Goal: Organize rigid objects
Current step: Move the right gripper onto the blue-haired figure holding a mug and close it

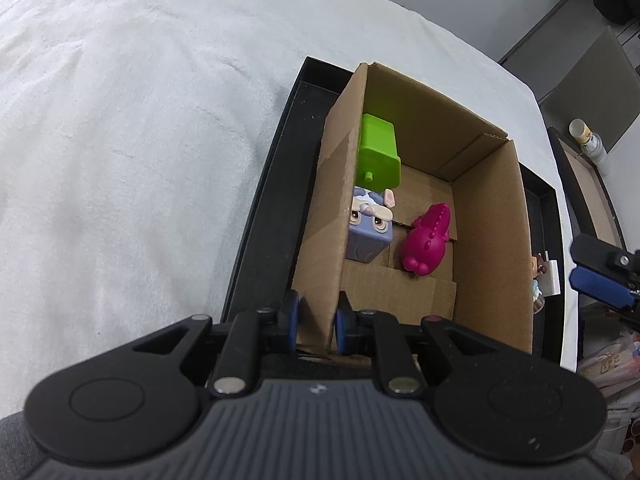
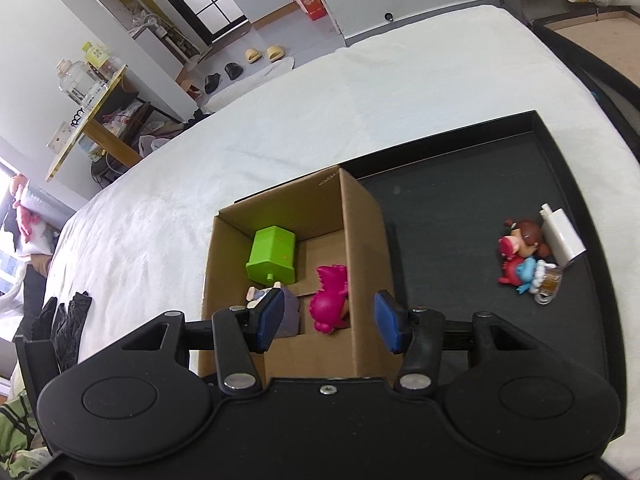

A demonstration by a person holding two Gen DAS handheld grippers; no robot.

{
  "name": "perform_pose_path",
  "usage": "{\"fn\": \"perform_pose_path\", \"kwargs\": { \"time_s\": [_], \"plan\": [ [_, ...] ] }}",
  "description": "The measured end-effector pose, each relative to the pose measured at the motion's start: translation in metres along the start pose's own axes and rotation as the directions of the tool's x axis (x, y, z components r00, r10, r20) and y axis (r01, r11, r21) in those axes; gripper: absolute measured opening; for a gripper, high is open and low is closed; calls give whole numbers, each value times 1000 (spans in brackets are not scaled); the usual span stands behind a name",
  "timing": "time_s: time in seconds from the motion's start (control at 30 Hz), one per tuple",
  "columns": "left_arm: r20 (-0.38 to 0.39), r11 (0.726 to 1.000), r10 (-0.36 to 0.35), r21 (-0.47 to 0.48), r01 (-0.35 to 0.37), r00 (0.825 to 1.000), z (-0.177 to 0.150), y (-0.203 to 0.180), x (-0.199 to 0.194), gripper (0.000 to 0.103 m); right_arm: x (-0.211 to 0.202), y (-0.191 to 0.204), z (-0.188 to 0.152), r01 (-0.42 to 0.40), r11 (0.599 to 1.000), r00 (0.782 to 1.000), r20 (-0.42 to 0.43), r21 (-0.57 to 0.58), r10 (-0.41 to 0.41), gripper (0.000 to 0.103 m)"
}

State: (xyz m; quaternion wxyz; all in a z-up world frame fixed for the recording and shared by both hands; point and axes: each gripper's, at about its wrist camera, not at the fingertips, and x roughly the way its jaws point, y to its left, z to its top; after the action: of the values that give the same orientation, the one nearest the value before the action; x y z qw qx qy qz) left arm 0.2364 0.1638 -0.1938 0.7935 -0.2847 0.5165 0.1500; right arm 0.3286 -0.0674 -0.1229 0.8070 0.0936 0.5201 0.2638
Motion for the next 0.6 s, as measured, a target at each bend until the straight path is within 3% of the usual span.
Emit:
{"fn": "perform_pose_path", "kwargs": {
  "time_s": [0.6],
  "plan": [
    [6,999,44,9,-44,999,-1,-5,-1,15,-28,-72,4,38,995,998,48,91,-42,54]
  ]
}}
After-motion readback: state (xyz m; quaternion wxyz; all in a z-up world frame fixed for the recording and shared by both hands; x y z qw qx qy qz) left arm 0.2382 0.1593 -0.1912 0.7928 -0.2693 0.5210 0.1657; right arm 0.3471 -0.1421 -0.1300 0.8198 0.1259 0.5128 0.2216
